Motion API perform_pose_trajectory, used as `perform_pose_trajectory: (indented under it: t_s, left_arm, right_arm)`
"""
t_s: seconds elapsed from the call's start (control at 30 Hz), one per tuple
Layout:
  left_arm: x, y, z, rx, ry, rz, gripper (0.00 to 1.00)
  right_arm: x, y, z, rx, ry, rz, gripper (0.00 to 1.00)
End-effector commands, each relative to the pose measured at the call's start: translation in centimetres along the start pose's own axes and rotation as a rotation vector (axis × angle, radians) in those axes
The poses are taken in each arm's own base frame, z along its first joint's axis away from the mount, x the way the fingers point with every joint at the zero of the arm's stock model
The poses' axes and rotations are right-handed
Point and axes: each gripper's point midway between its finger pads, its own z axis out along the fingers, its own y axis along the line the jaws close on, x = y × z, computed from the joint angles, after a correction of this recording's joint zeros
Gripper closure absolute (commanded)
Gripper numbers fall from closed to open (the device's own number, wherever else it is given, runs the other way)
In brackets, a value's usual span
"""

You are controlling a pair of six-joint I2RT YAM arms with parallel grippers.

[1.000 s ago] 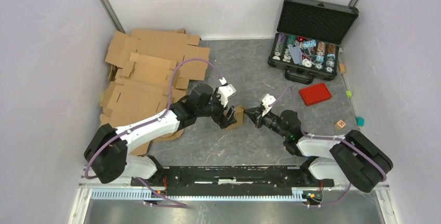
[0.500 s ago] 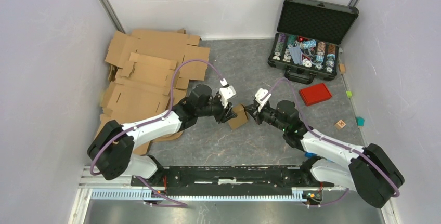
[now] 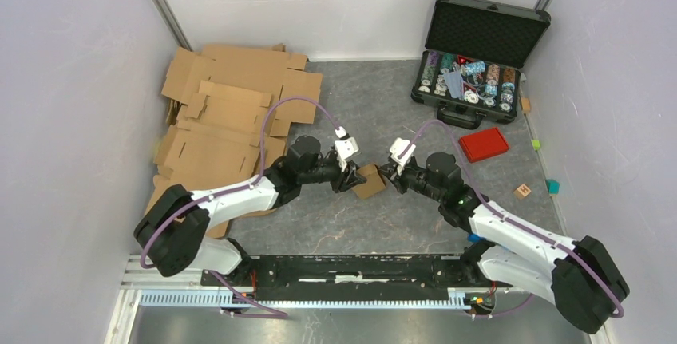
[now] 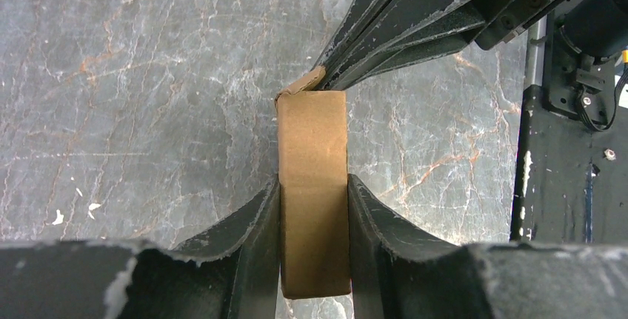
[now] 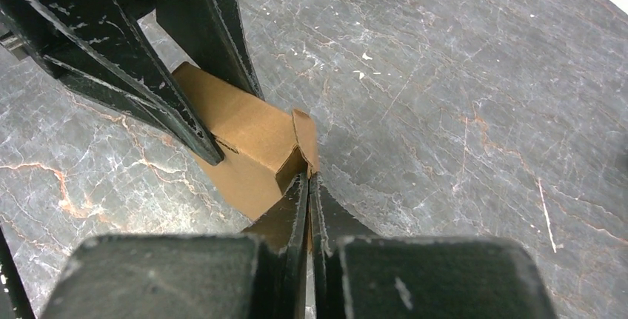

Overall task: Fold the paper box
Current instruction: Close the paper box at the center of the board.

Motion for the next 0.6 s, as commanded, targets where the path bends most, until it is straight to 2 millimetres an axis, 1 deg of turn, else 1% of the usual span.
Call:
perform_pose_trajectory:
  t_s: [0.0, 0.1, 0.2, 0.23, 0.27, 0.33, 0.43, 0.5, 0.57]
  left_arm:
    - [-2.7, -0.3, 0.0, 0.034, -0.12, 0.091, 0.98]
    - [-2.6, -0.6, -0.1, 0.051, -0.133, 0.107, 0.98]
    - [-2.4, -0.8, -0.1, 0.061, -0.134, 0.111, 0.98]
    - [-2.4, -0.9, -0.1, 0.066, -0.134, 0.111, 0.98]
    - [-2.4, -1.0, -0.1, 0.071, -0.135, 0.112, 0.98]
    - [-2.4, -1.2, -0.2, 0.079, -0.136, 0.113, 0.98]
    - [-2.3, -1.4, -0.2, 0.092, -0.138, 0.114, 0.98]
    - [-2.3, -1.6, -0.2, 0.103, -0.14, 0.119, 0.98]
    - [-2.2, -1.5, -0.2, 0.097, -0.138, 0.118, 0.98]
  right_arm:
    - [-1.5, -0.3, -0.3, -0.001, 0.005, -0.047, 0.94]
    - [-0.8, -0.9, -0.6, 0.036, 0.039, -0.051, 0.87]
    - [-0.5, -1.9, -1.0, 0.095, 0.046, -0.053, 0.72]
    - [-0.6, -2.2, -1.1, 0.114, 0.043, -0.055, 0.7]
    - [-0.8, -2.4, -1.2, 0.126, 0.036, -0.054, 0.7]
    - [-1.3, -2.4, -1.4, 0.128, 0.018, -0.057, 0.7]
    - [-2.2, -1.7, -1.4, 0.086, -0.015, -0.071, 0.75]
    - [-2.9, -0.8, -1.4, 0.032, -0.044, -0.088, 0.85]
    - [-3.1, 0.0, -1.3, -0.016, -0.053, -0.1, 0.94]
